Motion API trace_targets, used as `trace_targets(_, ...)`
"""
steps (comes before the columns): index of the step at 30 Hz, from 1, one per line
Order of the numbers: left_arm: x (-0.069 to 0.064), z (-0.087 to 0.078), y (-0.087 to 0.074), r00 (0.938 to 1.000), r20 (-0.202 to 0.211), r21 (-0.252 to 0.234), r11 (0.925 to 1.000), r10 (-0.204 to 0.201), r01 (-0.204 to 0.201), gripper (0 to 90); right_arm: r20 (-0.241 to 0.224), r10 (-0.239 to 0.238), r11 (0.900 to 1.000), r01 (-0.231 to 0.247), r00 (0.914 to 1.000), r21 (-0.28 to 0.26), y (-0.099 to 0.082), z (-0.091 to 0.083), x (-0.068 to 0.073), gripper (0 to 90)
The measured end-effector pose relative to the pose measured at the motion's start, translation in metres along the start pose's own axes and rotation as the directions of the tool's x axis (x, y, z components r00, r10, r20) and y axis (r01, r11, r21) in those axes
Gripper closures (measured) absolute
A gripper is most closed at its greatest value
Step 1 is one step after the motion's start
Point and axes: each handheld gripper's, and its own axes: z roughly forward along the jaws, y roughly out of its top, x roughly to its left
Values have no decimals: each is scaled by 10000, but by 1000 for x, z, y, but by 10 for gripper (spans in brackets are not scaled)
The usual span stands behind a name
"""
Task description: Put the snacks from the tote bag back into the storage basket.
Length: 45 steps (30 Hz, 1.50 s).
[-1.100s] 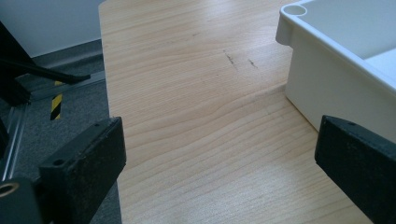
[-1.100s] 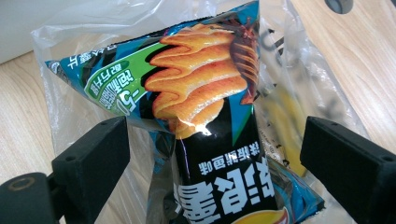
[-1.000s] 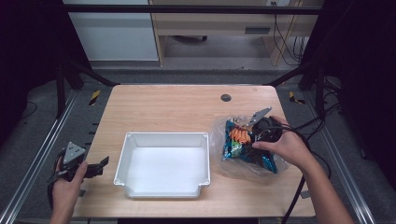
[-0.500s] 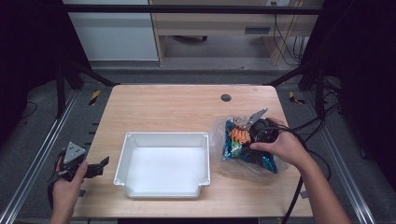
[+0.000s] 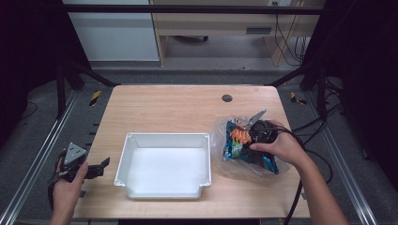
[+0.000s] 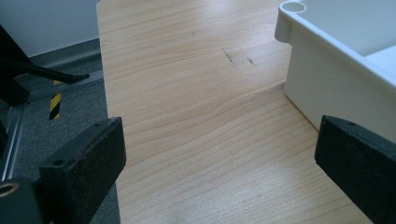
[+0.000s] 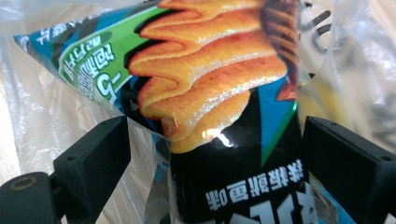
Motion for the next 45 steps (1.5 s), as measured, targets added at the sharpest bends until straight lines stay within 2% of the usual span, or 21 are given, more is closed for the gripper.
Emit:
trace_targets(12,0,0,0,10000,13,23,10000,13,-14,19,-272,387,9993,-387,9989,22,-8,15,-1,91)
trace_targets(23,0,0,0,10000,25,37,10000,38,-38,19,-370,482,9987,-488,9982,-157,-10,21,0,84)
trace_targets(29,0,1,0,10000,28,46,10000,33,-33,19,-376,517,9986,-520,9980,-81,-8,22,1,75)
trace_targets(34,-1,1,0,10000,38,47,10000,34,-34,19,-251,494,9988,-495,9985,-59,-8,23,1,74)
trace_targets(37,-1,1,0,10000,35,47,10000,53,-53,19,-223,528,9985,-531,9984,-132,-10,23,2,83)
trace_targets(45,-1,1,0,10000,27,38,10000,44,-44,19,-22,404,9988,-404,9992,-266,-13,21,1,221)
